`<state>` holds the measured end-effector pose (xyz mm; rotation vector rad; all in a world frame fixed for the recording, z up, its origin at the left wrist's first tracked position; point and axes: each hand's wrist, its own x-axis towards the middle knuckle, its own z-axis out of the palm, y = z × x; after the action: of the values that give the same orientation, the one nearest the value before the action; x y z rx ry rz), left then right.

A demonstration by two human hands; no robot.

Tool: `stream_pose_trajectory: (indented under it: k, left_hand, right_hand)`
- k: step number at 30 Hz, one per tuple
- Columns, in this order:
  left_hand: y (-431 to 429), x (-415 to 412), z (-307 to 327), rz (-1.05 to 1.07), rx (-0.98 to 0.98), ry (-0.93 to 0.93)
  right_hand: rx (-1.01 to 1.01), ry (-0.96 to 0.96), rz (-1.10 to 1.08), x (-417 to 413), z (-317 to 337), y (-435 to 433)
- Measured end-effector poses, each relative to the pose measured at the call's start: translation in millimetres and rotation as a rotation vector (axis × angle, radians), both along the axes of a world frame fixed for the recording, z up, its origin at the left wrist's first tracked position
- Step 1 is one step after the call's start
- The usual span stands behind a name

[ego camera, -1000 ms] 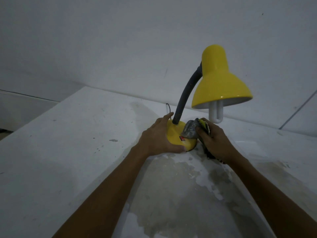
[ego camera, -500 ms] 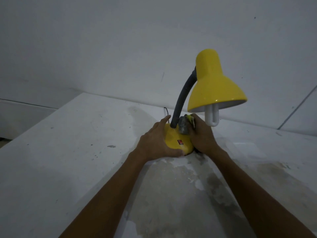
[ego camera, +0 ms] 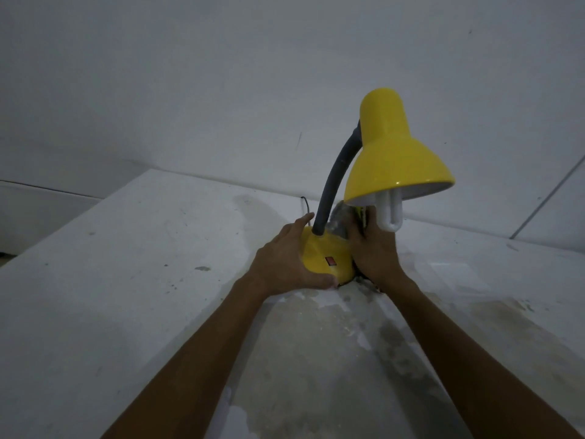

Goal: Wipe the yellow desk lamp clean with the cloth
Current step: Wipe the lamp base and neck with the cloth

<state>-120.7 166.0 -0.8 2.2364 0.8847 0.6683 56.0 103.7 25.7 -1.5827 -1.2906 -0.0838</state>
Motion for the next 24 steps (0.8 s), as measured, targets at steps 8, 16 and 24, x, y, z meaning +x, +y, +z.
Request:
stream_pose_trajectory:
  k: [8, 16, 24]
  left_hand:
    - [2, 0, -1, -0.012, -0.013, -0.021]
    - [0, -1, 1, -0.018, -0.024, -0.003]
    - [3, 0, -1, -0.022, -0.014, -0.006]
  right_hand:
    - [-0.223, -0.220, 0.175, 2, -7, -2]
    - [-0.177, -0.114, 0.025, 28, -15, 5]
    - [-0.119, -0.101, -0.103, 14, -19, -8]
